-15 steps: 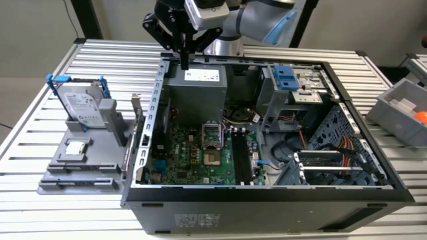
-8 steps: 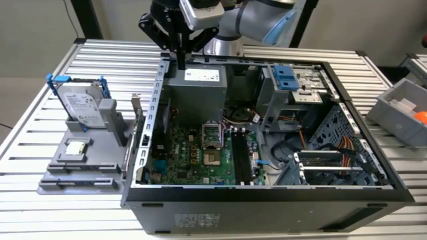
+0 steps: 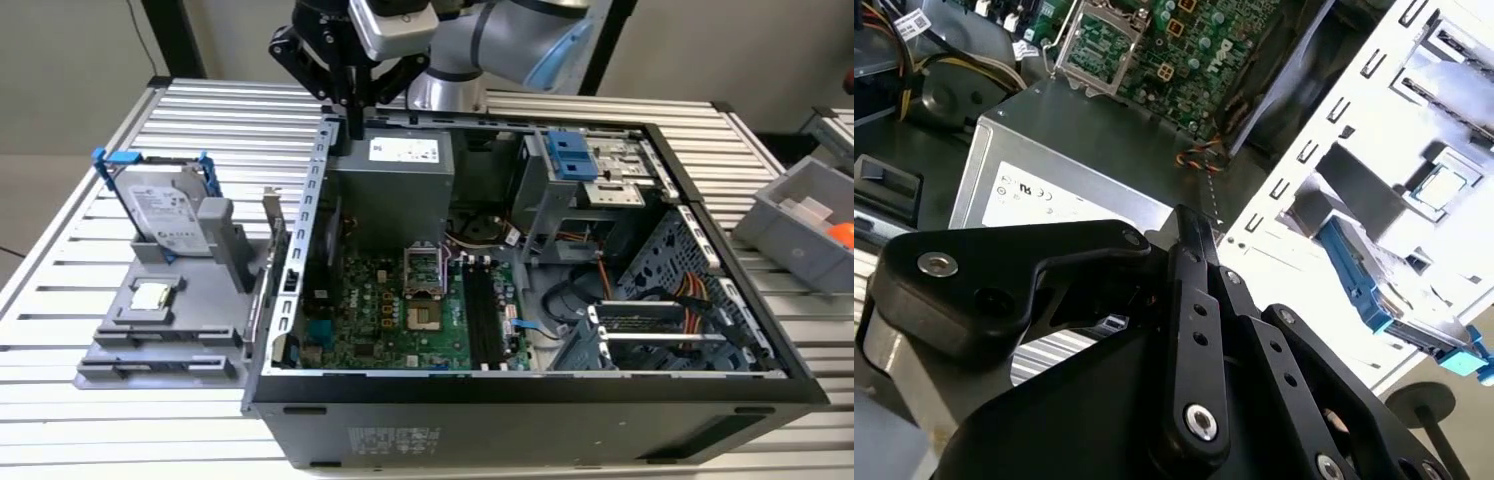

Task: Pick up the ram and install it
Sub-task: 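Reach for the ram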

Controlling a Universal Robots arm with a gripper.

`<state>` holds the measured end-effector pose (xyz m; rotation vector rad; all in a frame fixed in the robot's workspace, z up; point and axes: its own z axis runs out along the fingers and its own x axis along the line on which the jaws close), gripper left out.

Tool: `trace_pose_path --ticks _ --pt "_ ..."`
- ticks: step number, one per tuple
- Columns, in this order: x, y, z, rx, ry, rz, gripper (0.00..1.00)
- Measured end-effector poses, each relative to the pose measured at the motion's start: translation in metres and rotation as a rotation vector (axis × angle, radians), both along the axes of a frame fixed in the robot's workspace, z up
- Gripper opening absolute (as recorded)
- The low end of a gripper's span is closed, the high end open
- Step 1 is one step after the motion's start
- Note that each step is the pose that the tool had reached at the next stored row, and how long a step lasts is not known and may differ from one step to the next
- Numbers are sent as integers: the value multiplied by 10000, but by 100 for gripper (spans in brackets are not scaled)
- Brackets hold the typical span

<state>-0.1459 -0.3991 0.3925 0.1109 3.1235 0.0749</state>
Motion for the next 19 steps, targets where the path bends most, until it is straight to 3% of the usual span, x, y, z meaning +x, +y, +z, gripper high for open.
trace_pose_path --ticks 12,19 --pt "-76 0 -2 0 7 0 0" --pt "-169 0 -1 0 11 1 0"
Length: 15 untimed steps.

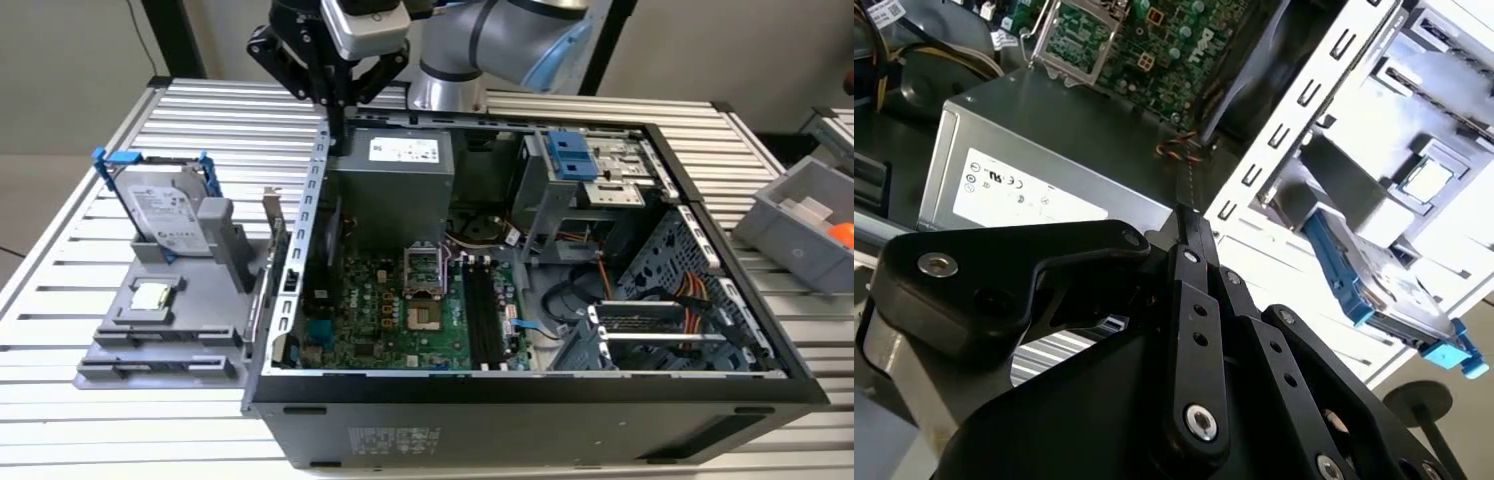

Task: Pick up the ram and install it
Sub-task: 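Reach for the ram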

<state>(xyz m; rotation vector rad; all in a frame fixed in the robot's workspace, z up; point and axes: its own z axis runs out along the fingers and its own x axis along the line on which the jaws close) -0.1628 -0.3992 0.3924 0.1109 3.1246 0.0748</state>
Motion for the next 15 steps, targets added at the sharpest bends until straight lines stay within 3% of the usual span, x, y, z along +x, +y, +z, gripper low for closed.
trace_pose_path --ticks 15 --pt "-146 0 0 0 18 0 0"
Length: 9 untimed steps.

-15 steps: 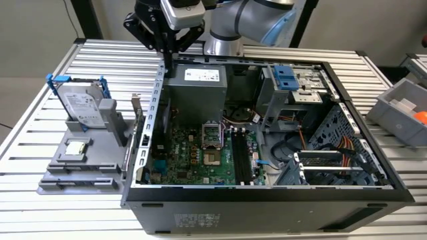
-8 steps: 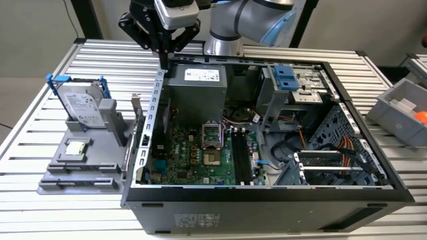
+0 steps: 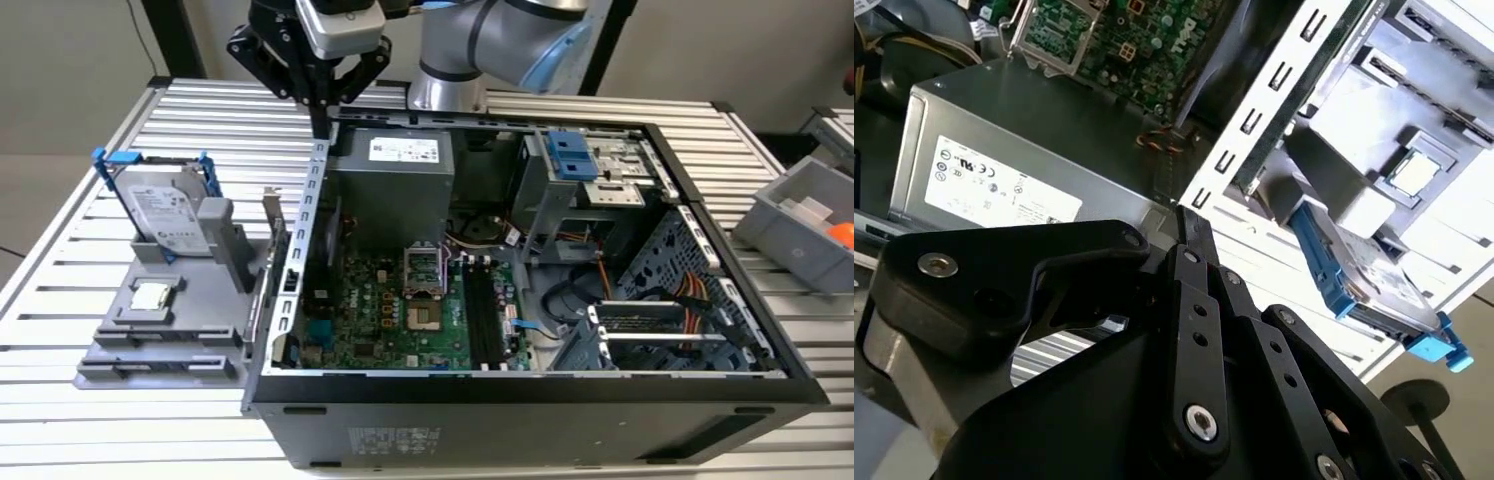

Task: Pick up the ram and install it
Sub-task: 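Reach for the ram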

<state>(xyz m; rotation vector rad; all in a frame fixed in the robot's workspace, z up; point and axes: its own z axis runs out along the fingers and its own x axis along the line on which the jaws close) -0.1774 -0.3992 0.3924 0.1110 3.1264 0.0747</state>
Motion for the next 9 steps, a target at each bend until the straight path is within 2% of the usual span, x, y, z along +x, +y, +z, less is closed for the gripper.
trace_pose_path --ticks 9 --pt "-87 0 0 0 0 0 0"
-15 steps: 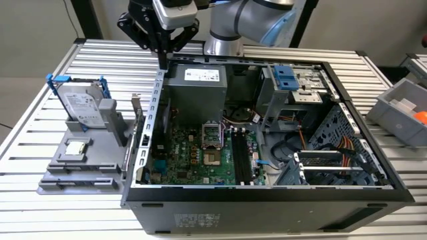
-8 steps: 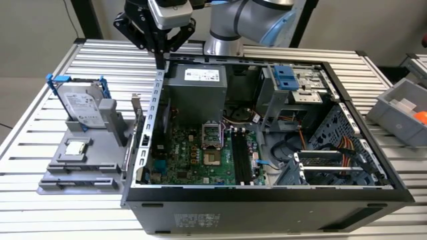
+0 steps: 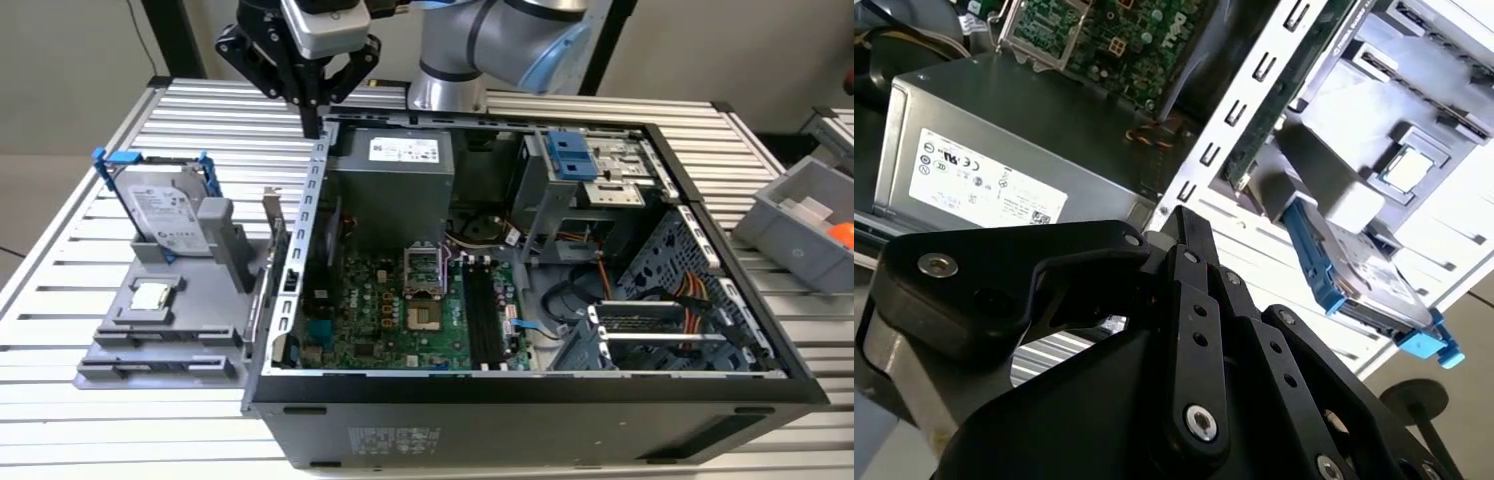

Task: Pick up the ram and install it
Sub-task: 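Reach for the ram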

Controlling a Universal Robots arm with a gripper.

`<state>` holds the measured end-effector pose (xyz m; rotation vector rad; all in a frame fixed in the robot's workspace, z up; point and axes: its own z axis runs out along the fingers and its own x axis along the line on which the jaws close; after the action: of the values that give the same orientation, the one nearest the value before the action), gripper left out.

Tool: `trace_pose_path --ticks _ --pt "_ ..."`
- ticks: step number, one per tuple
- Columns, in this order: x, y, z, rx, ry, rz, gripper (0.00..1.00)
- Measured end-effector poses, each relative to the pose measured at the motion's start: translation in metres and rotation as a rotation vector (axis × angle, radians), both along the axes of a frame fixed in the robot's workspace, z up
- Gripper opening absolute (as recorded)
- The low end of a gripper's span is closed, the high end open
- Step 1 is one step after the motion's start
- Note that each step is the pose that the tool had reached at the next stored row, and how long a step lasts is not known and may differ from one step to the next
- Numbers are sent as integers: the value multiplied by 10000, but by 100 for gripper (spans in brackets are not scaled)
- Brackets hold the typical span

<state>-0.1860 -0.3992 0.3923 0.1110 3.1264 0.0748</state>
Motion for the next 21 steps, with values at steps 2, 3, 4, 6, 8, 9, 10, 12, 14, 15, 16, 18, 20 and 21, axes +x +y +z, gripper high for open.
trace_pose_path --ticks 2,3,4,6,8,9,10,12,14,15,16,18,20,21 --pt "-19 0 0 0 0 1 0" --pt "-29 0 0 0 0 4 0" --pt "-38 0 0 0 0 9 0" --pt "-58 0 0 0 0 32 0" --pt "-77 0 0 0 0 65 0" --pt "-86 0 -1 0 0 81 0" --pt "-95 0 -1 0 0 94 0" --pt "-115 0 -1 0 0 115 0" --pt "-135 0 -1 0 0 135 0" --pt "-144 0 -1 0 -1 144 0" --pt "-153 0 -1 0 -1 152 0" --pt "-173 0 -1 0 0 164 0" --pt "-194 0 -1 0 -1 174 0" --pt "-204 0 -1 0 0 179 0"
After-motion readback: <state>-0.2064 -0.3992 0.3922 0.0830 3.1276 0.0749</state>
